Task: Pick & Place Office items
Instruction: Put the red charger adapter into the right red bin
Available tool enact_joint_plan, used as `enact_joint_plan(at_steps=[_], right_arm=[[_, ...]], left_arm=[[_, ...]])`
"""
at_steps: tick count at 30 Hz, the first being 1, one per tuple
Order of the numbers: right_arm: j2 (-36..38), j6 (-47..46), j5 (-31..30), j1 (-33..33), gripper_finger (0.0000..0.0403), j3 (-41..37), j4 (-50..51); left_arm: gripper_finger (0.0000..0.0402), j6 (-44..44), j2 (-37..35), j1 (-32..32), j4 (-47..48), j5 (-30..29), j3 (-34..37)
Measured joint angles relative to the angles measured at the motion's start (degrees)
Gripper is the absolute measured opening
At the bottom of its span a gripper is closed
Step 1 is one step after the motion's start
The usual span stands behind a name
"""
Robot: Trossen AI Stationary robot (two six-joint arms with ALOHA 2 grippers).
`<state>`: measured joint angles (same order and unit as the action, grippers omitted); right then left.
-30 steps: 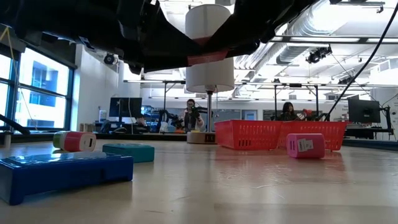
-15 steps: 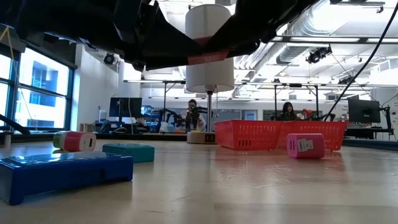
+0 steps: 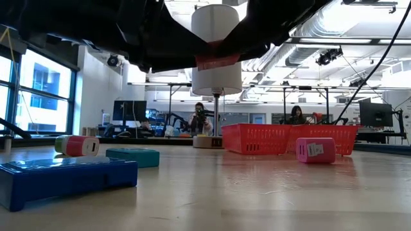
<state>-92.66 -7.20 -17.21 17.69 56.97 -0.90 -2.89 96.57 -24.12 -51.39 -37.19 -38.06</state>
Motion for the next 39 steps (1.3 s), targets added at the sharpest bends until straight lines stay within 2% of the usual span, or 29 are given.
enact_joint_plan(at_steps=[3, 9, 14, 22, 34, 39], right_arm=[[0.0, -0.1, -0.2, 0.0, 0.0203, 0.0, 0.2], [0.0, -2.2, -0.5, 0.0, 0.0201, 0.0, 1.3], [0.0, -5.3, -0.7, 0.0, 0.0202, 0.0, 2.6], [1.4, -10.3, -1.0, -0.4, 0.0203, 0.0, 2.7], [2.7, -12.7, 1.7, -2.6, 0.0204, 0.1, -0.7], [2.7, -12.7, 2.8, -2.8, 0.02, 0.1, -1.5]], left_arm=[[0.0339, 0.0, 0.0, 0.0, -0.6, 0.0, 0.0], [0.0342, 1.8, 0.0, 0.0, -1.1, -0.4, 0.0], [0.0342, 11.2, 0.0, -0.9, -1.7, -2.0, 0.0], [0.0342, 35.2, 0.0, -3.2, -2.0, -6.5, 0.0], [0.0342, 50.6, 0.0, -3.5, -6.9, -8.4, 0.0], [0.0342, 52.2, 0.0, -2.6, -7.7, -12.9, 0.0]])
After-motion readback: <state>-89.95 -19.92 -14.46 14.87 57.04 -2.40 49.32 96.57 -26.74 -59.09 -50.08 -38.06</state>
